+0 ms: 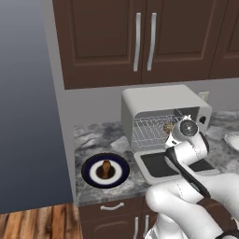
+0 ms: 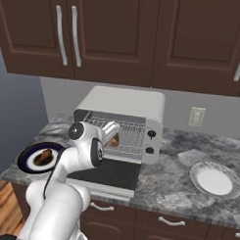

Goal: Open the toaster oven door. Place the bread on the top rack in the toaster oven and place the chicken drumstick on the bottom rack.

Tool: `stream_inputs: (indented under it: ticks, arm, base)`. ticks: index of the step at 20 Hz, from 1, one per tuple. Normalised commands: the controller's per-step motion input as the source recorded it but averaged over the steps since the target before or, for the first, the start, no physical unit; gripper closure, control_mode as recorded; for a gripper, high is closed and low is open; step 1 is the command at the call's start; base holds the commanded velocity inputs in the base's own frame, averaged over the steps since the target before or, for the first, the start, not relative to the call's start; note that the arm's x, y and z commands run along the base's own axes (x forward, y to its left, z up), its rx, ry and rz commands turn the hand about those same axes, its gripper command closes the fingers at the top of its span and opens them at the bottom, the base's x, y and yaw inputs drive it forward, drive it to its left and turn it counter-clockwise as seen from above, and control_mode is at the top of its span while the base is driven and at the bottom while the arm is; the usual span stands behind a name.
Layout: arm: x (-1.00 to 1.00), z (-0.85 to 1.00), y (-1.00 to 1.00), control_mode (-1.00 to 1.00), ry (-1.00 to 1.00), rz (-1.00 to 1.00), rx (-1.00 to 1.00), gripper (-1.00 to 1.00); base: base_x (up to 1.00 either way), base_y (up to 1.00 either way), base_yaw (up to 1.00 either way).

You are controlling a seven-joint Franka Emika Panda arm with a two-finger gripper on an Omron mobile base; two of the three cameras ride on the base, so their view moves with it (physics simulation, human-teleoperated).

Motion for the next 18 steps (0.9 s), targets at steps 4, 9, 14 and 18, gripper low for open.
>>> stream_inputs:
  ticks: [4, 9, 14, 18]
  arm:
    - [0.00, 0.14, 0.00, -1.00, 0.00, 0.23, -0.10, -1.00]
    - [0.03, 0.24, 0.00, -1.00, 0.00, 0.20, -0.05, -1.00]
    - [0.30, 0.37, -0.01, -1.00, -0.07, 0.21, -0.06, -1.00]
    - [0.14, 0.16, -0.02, -1.00, -0.09, 0.19, -0.08, -1.00]
  base:
    - [0.00, 0.00, 0.00]
    - [0.00, 0.00, 0.00]
    - [0.00, 0.00, 0.00]
    - [0.00, 0.00, 0.00]
